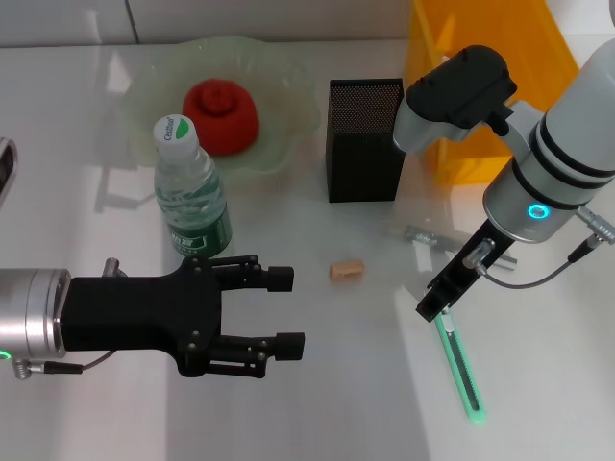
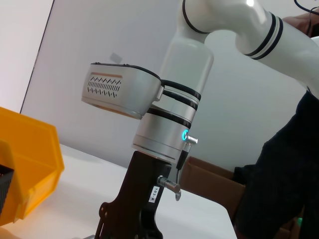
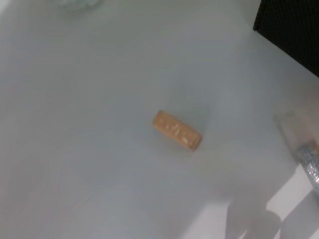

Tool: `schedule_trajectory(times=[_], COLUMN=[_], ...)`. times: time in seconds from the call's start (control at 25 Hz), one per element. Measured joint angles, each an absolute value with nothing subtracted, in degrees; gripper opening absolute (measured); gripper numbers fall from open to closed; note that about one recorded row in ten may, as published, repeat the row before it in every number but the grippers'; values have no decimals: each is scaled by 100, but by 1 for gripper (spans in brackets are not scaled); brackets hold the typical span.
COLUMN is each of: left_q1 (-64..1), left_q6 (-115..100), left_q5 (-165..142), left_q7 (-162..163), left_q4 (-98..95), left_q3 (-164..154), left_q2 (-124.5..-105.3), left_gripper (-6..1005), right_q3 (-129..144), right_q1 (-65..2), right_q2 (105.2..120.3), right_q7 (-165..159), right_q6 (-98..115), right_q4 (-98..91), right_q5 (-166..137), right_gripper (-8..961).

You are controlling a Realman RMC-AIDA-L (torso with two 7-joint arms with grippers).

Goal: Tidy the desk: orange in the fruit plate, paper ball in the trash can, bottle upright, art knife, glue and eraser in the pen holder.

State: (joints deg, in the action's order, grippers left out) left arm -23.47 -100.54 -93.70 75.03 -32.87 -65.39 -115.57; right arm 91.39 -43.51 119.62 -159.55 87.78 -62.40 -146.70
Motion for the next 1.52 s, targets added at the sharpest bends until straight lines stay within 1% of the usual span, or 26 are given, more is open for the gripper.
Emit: schedule_trajectory(times=[0.12,0.32,0.8,1.2,1.32,1.44,1.52], left_q1=[-2347,-2347,-2347,-2329,-2316,-2304,-2304], left_q6=[-10038,-9995,-9981,-9924,-9904,-9904,-9904], left_q5=[-9370,-9370,-9370,-9369,-9369,-9369,-9369], left_q7=[7502,7503,7477,7460,7458,7453,7448], left_q4=[-3287,-3287,-3287,-3287,-3287,-3287,-3287], left_q3=[-6539,-6539,-6539,-6539,-6539,-6539,-6540], left_q2=[-11558,-11566,-11577,-11575,-11575,-11575,-11575], left_gripper=[806,806,806,806,805,805,805], right_q3=[9141,9141,9271,9291,9285,9267,9214], right_q1=[-4348,-4342,-4368,-4339,-4313,-4263,-4107], right_q2=[11963,11973,11971,11970,11970,11964,11948], right_q7=[-15957,-15957,-15957,-15935,-15928,-15927,-15927], right_q6=[8736,8714,8634,8620,8641,8673,8806], right_q4=[-6240,-6240,-6098,-6161,-6230,-6346,-6743], right_q5=[-14670,-14668,-14668,-14633,-14631,-14628,-14628], right_gripper=[483,387,380,256,158,158,159])
